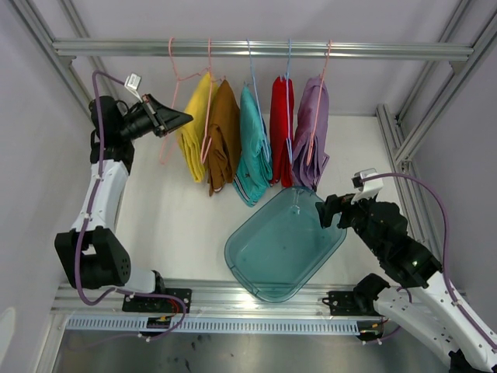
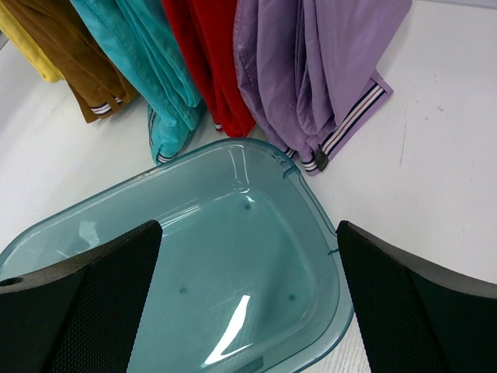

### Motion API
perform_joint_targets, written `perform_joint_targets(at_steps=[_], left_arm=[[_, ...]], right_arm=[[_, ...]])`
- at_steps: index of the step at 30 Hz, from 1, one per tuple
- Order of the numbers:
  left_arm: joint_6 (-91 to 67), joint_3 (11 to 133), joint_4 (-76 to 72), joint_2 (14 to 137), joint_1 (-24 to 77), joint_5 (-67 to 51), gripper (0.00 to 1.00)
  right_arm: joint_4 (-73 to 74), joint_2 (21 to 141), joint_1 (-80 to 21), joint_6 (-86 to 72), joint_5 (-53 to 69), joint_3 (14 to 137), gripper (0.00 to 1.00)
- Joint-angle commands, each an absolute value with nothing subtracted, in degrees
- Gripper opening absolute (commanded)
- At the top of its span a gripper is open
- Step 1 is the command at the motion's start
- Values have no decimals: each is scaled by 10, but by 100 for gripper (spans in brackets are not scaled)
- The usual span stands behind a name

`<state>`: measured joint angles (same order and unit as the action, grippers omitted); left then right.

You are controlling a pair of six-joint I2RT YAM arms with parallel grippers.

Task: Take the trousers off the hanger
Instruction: Pick up the hanger from the clothesline.

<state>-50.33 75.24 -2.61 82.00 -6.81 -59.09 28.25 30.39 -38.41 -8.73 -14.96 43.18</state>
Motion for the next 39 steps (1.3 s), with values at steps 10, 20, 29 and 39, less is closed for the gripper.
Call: perform_joint_targets(at_steps=[10, 20, 29, 39], left_arm=[[-626, 665, -330, 750, -77, -599, 0], [-643, 700, -345, 765, -76, -591, 0], [-570, 769, -222, 776, -61, -560, 0], [-519, 818, -136, 762, -47, -537, 1]], right_arm=[[271, 320, -387, -76, -121, 436, 99], [269, 326, -387, -71, -108, 436, 100], [272, 330, -387, -72, -115, 436, 100], [272, 333, -386, -72, -116, 437, 100]])
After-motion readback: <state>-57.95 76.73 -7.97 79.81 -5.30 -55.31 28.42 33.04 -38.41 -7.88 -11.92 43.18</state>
